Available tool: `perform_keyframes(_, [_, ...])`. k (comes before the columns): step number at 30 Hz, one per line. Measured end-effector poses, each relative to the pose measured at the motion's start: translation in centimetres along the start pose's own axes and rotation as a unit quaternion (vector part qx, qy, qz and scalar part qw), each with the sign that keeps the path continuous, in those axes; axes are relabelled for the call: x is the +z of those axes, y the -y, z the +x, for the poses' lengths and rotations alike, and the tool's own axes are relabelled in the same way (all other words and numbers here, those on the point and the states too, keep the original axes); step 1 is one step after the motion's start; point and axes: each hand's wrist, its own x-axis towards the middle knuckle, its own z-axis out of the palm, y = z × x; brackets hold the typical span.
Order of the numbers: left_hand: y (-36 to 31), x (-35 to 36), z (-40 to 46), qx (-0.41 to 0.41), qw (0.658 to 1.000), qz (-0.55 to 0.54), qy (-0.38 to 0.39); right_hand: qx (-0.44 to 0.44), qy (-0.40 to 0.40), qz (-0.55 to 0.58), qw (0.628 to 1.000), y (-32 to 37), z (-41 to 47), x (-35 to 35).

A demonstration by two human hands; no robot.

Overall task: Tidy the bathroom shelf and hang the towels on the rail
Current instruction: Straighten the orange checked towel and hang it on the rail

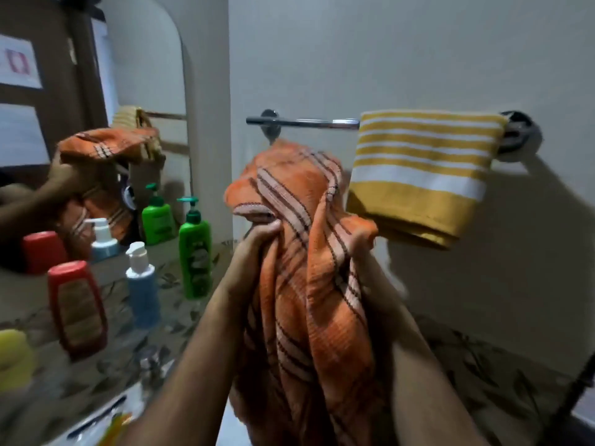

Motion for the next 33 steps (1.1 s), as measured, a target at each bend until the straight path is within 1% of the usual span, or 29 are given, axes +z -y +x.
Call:
perform_keyframes(1, [0.8, 0.3, -1.0, 0.0, 0.999, 0.027, -0.042, -0.012, 0.02, 0.041, 0.999, 0.0, -0.3, 0.0])
perform_keyframes(2, [1.7, 0.8, -2.2, 0.012, 0.996, 0.041, -0.082, -0.024, 0.062, 0.079, 0.995, -0.5, -1.5, 0.1])
perform_keyframes(3, [3.0, 0.9, -3.3, 0.024, 0.99, 0.07, -0.117, -0.024, 0.056, 0.065, 0.996, -1.5, -2.4, 0.1])
perform_keyframes(4, [3.8, 1.0, -4.1, 0.04, 0.984, 0.094, -0.149, -0.02, 0.035, 0.018, 0.999, -1.9, -3.3, 0.2])
perform_keyframes(6, [4.8, 0.8, -5.6, 0.036, 0.97, 0.137, -0.197, -0.025, -0.03, -0.107, 0.993, -2.7, -4.7, -0.1])
perform_keyframes(7, [5.3, 0.0, -6.3, 0.016, 0.961, 0.171, -0.216, -0.031, -0.046, -0.15, 0.987, -3.1, -5.5, -0.5])
perform_keyframes(9, [6.4, -1.2, -8.6, -0.037, 0.943, 0.244, -0.223, -0.072, -0.037, -0.236, 0.968, -3.4, -6.8, -0.8])
perform_keyframes(10, [7.0, -1.6, -10.2, -0.06, 0.934, 0.267, -0.229, -0.079, -0.03, -0.325, 0.942, -4.5, -7.4, -1.2])
perform_keyframes(11, [7.5, -2.0, -11.5, -0.069, 0.926, 0.286, -0.236, -0.064, -0.021, -0.424, 0.903, -5.3, -8.0, -1.4])
perform_keyframes(12, [7.9, -2.2, -12.9, -0.07, 0.917, 0.299, -0.253, -0.03, -0.016, -0.524, 0.851, -5.9, -8.6, -1.5])
perform_keyframes(13, [8.1, -2.4, -14.0, -0.074, 0.911, 0.302, -0.271, 0.008, -0.014, -0.583, 0.812, -6.4, -9.2, -1.7])
perform_keyframes(14, [8.3, -2.6, -15.0, -0.074, 0.909, 0.292, -0.287, 0.037, -0.013, -0.612, 0.79, -6.3, -9.6, -1.9])
perform_keyframes(16, [8.6, -3.0, -16.6, -0.073, 0.908, 0.259, -0.321, 0.062, 0.0, -0.624, 0.779, -5.8, -10.4, -2.4])
perform_keyframes(17, [8.7, -3.2, -17.5, -0.078, 0.905, 0.252, -0.333, 0.063, 0.014, -0.621, 0.781, -5.4, -10.8, -2.6])
perform_keyframes(18, [8.8, -3.4, -18.2, -0.083, 0.904, 0.243, -0.341, 0.065, 0.039, -0.601, 0.796, -5.1, -10.9, -2.5])
perform_keyframes(19, [9.0, -3.6, -18.7, -0.092, 0.903, 0.243, -0.342, 0.073, 0.075, -0.551, 0.828, -4.8, -11.2, -2.3])
perform_keyframes(21, [9.3, -3.4, -20.0, -0.106, 0.908, 0.25, -0.319, 0.108, 0.155, -0.374, 0.908, -4.3, -12.7, -0.7])
perform_keyframes(22, [9.3, -3.2, -20.5, -0.114, 0.911, 0.259, -0.299, 0.124, 0.175, -0.266, 0.94, -4.3, -13.5, 0.3])
perform_keyframes(23, [9.3, -3.1, -21.2, -0.127, 0.906, 0.296, -0.276, 0.148, 0.18, -0.157, 0.96, -4.5, -14.1, 1.2])
perform_keyframes(24, [9.3, -3.3, -21.8, -0.134, 0.894, 0.353, -0.241, 0.18, 0.174, -0.053, 0.967, -4.7, -14.7, 2.1])
perform_keyframes(25, [9.0, -3.6, -22.6, -0.153, 0.864, 0.435, -0.2, 0.205, 0.165, 0.019, 0.964, -5.0, -15.3, 2.8])
perform_keyframes(26, [9.0, -4.2, -23.5, -0.177, 0.82, 0.517, -0.17, 0.222, 0.157, 0.053, 0.961, -5.2, -15.8, 3.5])
perform_keyframes(27, [8.6, -4.8, -24.6, -0.21, 0.763, 0.585, -0.179, 0.229, 0.156, 0.058, 0.959, -5.3, -16.4, 4.0])
perform_keyframes(28, [8.1, -5.5, -25.8, -0.225, 0.72, 0.618, -0.223, 0.227, 0.155, 0.058, 0.96, -5.5, -17.0, 4.4])
perform_keyframes(29, [7.4, -5.5, -26.9, -0.209, 0.706, 0.614, -0.284, 0.218, 0.149, 0.06, 0.963, -5.6, -17.5, 4.7])
perform_keyframes(30, [6.7, -5.4, -28.2, -0.161, 0.725, 0.572, -0.349, 0.21, 0.14, 0.065, 0.965, -5.6, -18.1, 5.1])
perform_keyframes(31, [6.0, -4.8, -29.3, -0.089, 0.759, 0.507, -0.397, 0.202, 0.129, 0.067, 0.968, -5.6, -18.6, 5.6])
perform_keyframes(32, [5.2, -3.7, -30.3, -0.013, 0.79, 0.45, -0.416, 0.194, 0.12, 0.071, 0.971, -5.5, -19.2, 6.1])
perform_keyframes(33, [4.4, -2.4, -31.1, 0.051, 0.812, 0.414, -0.408, 0.187, 0.113, 0.077, 0.973, -5.4, -19.8, 6.7])
